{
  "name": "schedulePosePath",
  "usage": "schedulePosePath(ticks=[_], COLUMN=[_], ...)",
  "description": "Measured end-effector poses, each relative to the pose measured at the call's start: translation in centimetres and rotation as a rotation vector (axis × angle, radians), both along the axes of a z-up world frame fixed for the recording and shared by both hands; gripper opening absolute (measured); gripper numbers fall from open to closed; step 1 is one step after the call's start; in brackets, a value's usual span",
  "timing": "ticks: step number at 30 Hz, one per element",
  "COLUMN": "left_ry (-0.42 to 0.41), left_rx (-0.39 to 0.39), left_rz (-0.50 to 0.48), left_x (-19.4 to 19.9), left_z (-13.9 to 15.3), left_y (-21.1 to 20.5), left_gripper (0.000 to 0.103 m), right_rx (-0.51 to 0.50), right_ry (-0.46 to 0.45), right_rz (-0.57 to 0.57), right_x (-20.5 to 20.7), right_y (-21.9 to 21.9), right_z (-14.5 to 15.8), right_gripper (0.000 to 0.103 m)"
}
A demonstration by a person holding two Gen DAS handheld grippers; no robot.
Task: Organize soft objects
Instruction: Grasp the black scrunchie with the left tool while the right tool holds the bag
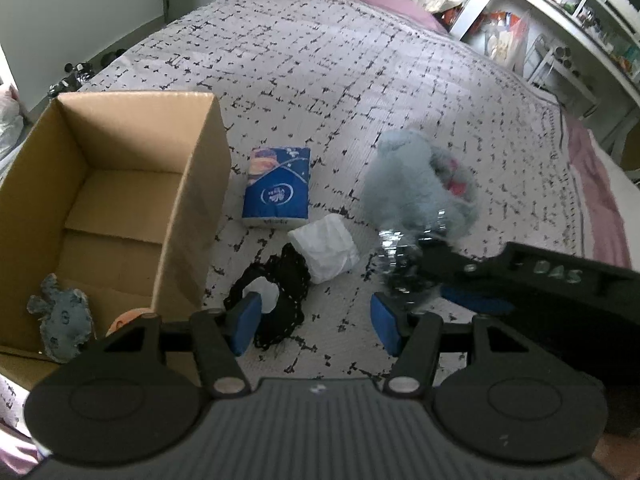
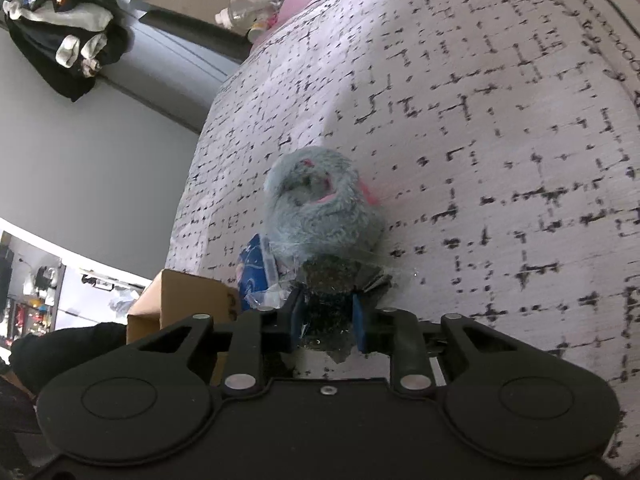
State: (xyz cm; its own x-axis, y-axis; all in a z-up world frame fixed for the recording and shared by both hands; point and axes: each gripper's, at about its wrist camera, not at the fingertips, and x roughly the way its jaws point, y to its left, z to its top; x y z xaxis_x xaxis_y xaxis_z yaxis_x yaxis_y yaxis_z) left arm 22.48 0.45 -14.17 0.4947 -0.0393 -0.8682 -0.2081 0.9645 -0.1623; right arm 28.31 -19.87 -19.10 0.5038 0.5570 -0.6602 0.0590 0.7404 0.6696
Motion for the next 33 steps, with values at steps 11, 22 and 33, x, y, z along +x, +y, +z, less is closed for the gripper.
schedulePosePath(ticks=[11, 22, 33], left_ry=[0.036, 0.069, 0.020], left_rx=[0.140, 0.289, 0.234], left_rz=[0.012, 0.027, 0.007], left_x=[1.2, 2.0, 1.7], left_z=[-2.1, -3.5, -2.6], left_y=[-1.9, -3.0, -3.1], left_gripper=[0.050, 0.026, 0.011], right_rx=[-0.007, 0.004, -0.014], right_ry=[0.010, 0.013, 0.000], right_rz=[-0.014, -0.002, 0.001], right_x=[0.0, 0.0, -0.6], right_y=[-0.6, -0.9, -1.3], right_z=[0.1, -0.1, 0.4], right_gripper=[0.025, 0.025, 0.025])
